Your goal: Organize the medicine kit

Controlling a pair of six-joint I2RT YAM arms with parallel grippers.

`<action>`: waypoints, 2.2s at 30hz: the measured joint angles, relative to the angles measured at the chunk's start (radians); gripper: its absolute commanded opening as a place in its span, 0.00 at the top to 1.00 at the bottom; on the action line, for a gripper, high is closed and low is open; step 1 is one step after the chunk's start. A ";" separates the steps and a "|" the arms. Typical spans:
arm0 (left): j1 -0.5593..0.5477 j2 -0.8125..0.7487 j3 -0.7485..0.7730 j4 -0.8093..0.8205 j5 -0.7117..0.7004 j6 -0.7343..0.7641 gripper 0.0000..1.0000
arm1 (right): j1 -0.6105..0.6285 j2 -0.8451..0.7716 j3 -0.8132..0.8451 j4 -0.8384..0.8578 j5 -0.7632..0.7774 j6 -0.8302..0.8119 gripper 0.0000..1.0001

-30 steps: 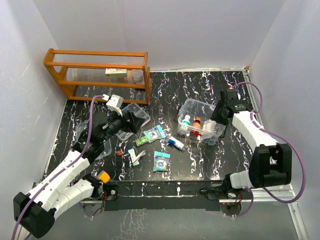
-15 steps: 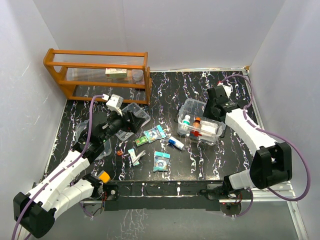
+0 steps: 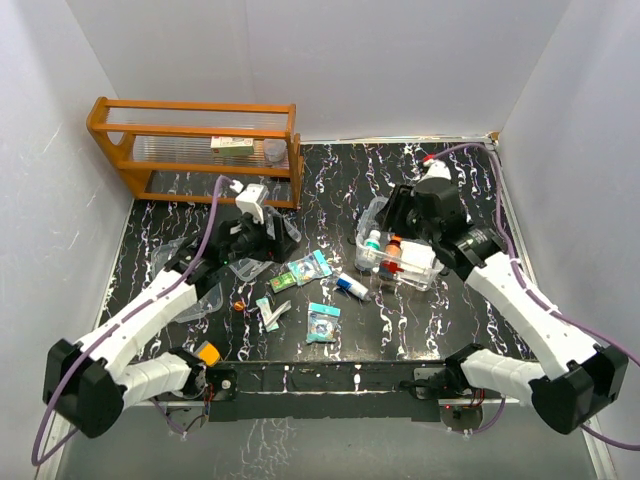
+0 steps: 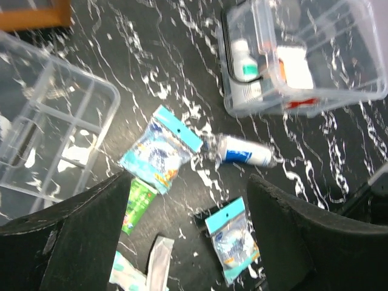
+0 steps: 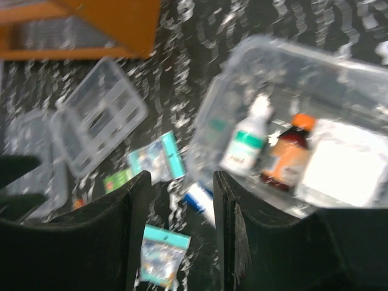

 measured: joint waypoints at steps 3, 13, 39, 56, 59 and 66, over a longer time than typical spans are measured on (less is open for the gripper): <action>0.000 0.069 0.016 -0.039 0.073 -0.006 0.26 | 0.082 -0.038 -0.065 0.051 -0.053 0.040 0.56; -0.151 0.152 -0.061 -0.075 0.204 -0.164 0.28 | 0.225 -0.086 -0.388 0.185 -0.260 0.089 0.60; -0.256 0.382 -0.206 0.040 0.232 -0.375 0.91 | 0.317 -0.088 -0.577 0.348 -0.211 0.163 0.71; -0.256 0.232 -0.199 0.051 0.164 -0.237 1.00 | 0.317 -0.286 -0.470 0.297 -0.022 0.240 0.69; -0.256 0.172 -0.154 0.031 0.159 -0.215 1.00 | 0.317 -0.343 -0.420 0.255 0.064 0.241 0.67; -0.256 0.167 0.058 0.054 0.169 -0.204 1.00 | 0.317 -0.476 -0.288 0.182 0.302 0.239 0.65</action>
